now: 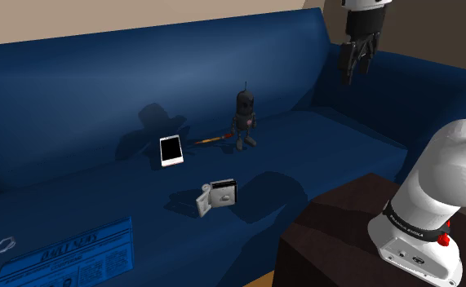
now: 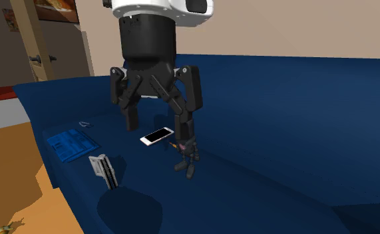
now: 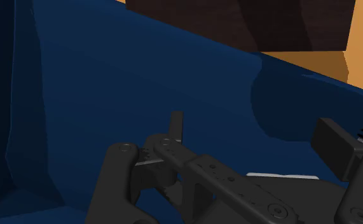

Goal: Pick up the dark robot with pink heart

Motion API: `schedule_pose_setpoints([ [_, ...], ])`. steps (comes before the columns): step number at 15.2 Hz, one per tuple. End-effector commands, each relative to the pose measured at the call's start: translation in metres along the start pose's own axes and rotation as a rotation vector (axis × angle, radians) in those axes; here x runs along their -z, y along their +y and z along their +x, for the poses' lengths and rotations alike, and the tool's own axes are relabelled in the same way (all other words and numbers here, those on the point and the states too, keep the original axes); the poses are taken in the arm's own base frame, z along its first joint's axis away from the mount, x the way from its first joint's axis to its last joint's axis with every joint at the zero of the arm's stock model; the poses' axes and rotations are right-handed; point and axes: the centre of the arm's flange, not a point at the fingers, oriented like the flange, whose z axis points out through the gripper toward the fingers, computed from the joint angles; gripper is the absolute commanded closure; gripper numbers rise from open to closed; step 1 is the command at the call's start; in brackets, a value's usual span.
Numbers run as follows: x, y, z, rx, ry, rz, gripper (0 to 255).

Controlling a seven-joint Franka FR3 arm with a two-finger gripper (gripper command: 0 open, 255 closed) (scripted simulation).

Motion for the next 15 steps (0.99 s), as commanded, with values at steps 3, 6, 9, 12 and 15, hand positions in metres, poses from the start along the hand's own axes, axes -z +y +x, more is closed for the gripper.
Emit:
schedule_pose_setpoints([
  [3, -0.004, -0.007, 0.025, -0.030, -0.014, 0.031, 0],
  [6, -0.009, -0.017, 0.063, -0.076, -0.034, 0.079, 0],
  [9, -0.015, -0.025, 0.102, -0.121, -0.055, 0.126, 0],
  [12, -0.022, -0.031, 0.141, -0.166, -0.075, 0.173, 0],
  [15, -0.029, -0.036, 0.179, -0.212, -0.096, 0.220, 0],
])
